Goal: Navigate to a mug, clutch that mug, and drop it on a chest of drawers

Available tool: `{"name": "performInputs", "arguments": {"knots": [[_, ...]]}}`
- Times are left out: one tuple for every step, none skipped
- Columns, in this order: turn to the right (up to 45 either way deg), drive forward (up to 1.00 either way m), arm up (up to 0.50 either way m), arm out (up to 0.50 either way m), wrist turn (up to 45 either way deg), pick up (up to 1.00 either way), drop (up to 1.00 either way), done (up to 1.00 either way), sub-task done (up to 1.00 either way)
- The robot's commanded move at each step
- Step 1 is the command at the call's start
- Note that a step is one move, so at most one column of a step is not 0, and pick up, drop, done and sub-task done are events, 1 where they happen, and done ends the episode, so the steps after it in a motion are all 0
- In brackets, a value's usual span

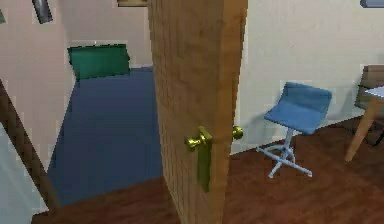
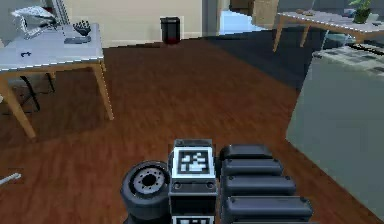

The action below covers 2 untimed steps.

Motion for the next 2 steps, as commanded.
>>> {"name": "performInputs", "arguments": {"knots": [[-21.0, 0.0, 0.0, 0.0, 0.0, 0.0, 0.0, 0.0, 0.0], [0.0, 0.75, 0.0, 0.0, 0.0, 0.0, 0.0, 0.0, 0.0]]}}
